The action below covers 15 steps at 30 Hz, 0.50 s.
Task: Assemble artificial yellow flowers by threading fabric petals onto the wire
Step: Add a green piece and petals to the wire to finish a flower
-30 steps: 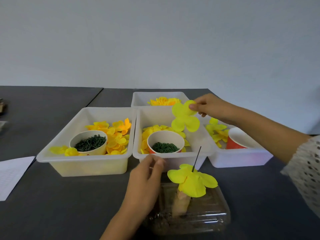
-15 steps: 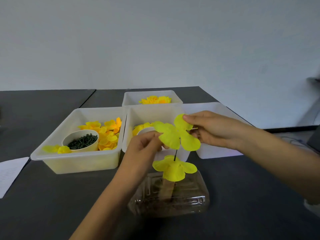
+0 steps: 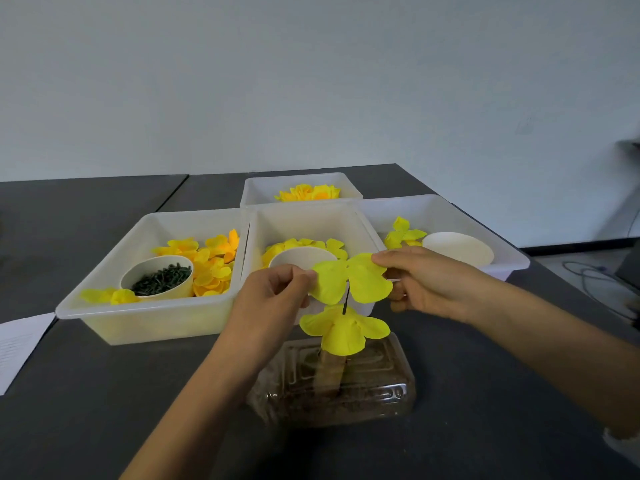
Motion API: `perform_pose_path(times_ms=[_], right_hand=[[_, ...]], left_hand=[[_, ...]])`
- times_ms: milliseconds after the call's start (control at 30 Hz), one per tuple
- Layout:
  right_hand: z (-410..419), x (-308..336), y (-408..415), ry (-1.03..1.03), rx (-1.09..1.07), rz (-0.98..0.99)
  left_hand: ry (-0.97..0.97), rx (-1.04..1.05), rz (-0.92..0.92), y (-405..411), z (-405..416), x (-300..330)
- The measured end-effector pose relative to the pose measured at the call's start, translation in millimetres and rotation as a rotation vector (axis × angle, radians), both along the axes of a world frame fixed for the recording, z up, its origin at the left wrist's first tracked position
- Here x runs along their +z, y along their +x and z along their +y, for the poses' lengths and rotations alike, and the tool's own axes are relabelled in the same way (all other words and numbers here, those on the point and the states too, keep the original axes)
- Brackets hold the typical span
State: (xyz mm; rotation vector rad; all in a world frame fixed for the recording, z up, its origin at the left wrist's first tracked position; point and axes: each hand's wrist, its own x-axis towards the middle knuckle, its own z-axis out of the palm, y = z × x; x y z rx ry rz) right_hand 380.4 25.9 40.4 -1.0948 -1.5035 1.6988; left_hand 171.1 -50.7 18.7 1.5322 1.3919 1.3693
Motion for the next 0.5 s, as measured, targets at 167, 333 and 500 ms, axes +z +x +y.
perform_pose_path(times_ms=[167, 333, 500], right_hand=[[-0.6, -6.0, 6.9, 0.010, 0.000, 0.009], [0.8, -7.8, 12.3, 0.052, 0.010, 0.064], [0.3, -16.6, 10.3, 0.100, -0.024, -0.038]], left_hand=[[-0.009, -0.048, -0.016, 4.3, 1.8, -1.1], [0.005, -0.073, -0.016, 3.3, 4.7, -2.5], [-0.002, -0.097, 0.021, -2.8, 5.5, -9.3]])
